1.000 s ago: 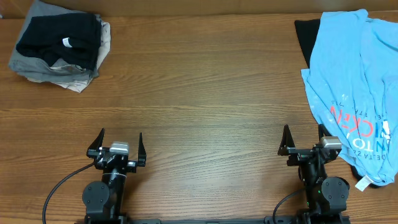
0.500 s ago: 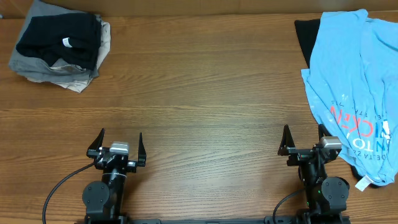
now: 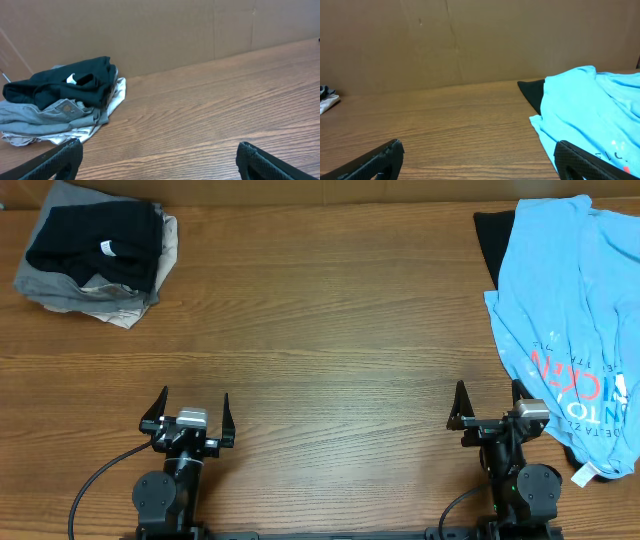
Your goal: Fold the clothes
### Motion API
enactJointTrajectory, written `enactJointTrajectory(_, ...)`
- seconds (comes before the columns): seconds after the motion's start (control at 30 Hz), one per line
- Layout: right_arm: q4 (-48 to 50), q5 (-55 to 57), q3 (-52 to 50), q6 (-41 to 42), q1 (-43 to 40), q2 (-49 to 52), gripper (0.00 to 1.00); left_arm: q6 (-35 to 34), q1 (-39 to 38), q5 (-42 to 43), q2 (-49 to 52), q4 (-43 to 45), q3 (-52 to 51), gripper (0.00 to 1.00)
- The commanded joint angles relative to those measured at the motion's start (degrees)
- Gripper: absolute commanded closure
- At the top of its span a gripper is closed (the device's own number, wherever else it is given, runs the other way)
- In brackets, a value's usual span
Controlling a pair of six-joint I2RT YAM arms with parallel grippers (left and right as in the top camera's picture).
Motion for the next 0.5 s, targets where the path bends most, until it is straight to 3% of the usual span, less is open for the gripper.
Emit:
enactJointTrajectory(0.0,0.5,0.6,-0.6,0.2,0.2,-0.6,0.00,-0.7,0.3,-0.9,-0.6,-0.2,-0.2,0.00)
enactJointTrajectory(0.47,0.6,0.6,-0.6,0.2,0.2,-0.6,0.00,4.6,0.3,-2.7,-0.6,-0.3,-0.2,0.00)
